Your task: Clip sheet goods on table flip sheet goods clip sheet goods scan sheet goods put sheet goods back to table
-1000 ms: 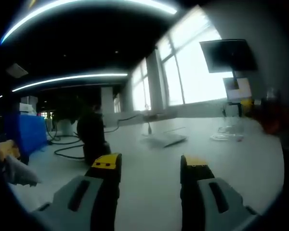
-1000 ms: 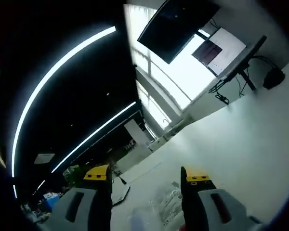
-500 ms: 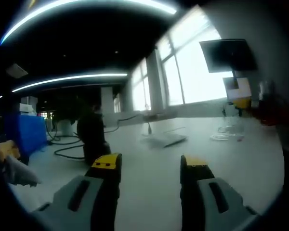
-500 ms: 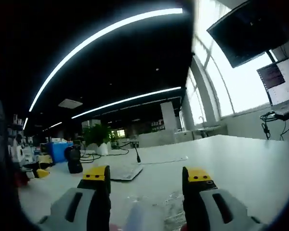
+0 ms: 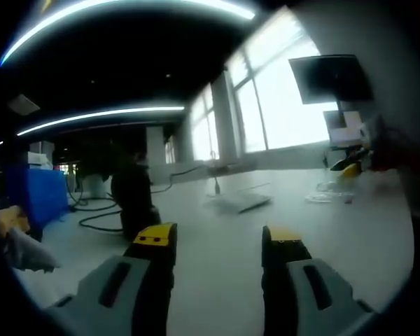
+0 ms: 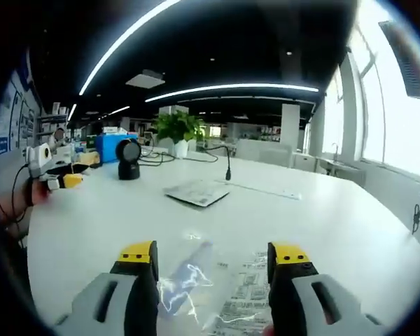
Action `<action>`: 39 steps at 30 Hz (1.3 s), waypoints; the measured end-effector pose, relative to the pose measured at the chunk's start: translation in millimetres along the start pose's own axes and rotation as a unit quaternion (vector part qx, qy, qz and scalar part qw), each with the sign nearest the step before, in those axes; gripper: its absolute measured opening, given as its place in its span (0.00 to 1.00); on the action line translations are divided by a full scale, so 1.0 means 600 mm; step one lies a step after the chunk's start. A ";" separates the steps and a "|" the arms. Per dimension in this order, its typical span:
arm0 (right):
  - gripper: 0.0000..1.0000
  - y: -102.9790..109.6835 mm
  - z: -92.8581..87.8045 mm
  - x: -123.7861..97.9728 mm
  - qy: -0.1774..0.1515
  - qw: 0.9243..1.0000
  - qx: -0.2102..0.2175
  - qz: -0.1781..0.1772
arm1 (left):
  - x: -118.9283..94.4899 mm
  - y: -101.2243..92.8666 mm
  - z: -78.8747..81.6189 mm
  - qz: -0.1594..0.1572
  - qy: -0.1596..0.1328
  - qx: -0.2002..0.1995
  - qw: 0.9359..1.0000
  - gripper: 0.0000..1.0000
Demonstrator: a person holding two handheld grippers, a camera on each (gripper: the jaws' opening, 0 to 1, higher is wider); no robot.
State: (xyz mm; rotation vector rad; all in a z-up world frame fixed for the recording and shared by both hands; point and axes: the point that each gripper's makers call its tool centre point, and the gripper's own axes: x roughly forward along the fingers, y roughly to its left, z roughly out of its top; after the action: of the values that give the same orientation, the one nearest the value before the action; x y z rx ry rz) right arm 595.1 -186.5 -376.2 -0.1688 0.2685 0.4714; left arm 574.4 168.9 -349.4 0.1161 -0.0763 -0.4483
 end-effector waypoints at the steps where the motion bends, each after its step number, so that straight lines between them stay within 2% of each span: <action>1: 0.58 -0.001 -0.006 0.003 0.006 1.000 -0.004 0.003 | 0.000 0.000 0.000 0.000 0.000 0.000 1.000 0.41; 3: 0.56 -0.011 -0.015 0.008 0.014 1.000 -0.027 -0.007 | 0.000 0.000 0.000 0.000 0.001 0.000 1.000 0.41; 7: 0.56 -0.019 -0.030 0.019 0.022 1.000 -0.003 -0.009 | 0.000 0.000 -0.001 0.000 0.001 0.000 1.000 0.41; 11: 0.56 -0.029 -0.050 0.031 0.039 0.999 -0.004 -0.015 | 0.000 0.000 -0.001 -0.001 0.001 0.001 1.000 0.41; 15: 0.55 -0.031 -0.064 0.034 0.054 0.998 0.016 -0.023 | 0.000 0.000 -0.001 -0.001 0.001 0.001 1.000 0.41; 17: 0.53 -0.027 -0.071 0.035 0.054 0.997 0.045 -0.025 | 0.000 0.001 0.000 0.000 0.000 0.001 1.000 0.41; 18: 0.53 -0.029 -0.070 0.033 0.049 0.998 0.037 -0.026 | 0.000 0.001 0.000 0.000 0.000 0.001 1.000 0.41; 22: 0.53 -0.023 -0.072 0.029 0.048 0.997 0.045 -0.040 | 0.000 0.000 -0.001 -0.001 0.001 0.002 1.000 0.41; 27: 0.53 -0.015 -0.074 0.020 0.045 0.993 0.060 -0.087 | 0.000 0.001 0.000 0.000 -0.001 0.002 1.000 0.41; 35: 0.53 0.028 -0.075 -0.005 0.042 0.993 0.060 -0.094 | 0.000 0.001 0.002 -0.003 -0.003 0.001 1.000 0.41; 39: 0.53 0.035 -0.074 -0.010 0.036 0.993 0.062 -0.097 | -0.001 0.002 0.003 -0.002 -0.005 0.001 1.000 0.41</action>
State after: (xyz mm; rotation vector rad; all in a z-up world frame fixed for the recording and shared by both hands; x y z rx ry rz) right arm 570.8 -180.7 -418.9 -0.0904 0.3478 0.2554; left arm 574.4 169.8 -347.7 0.1154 -0.0853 -0.4537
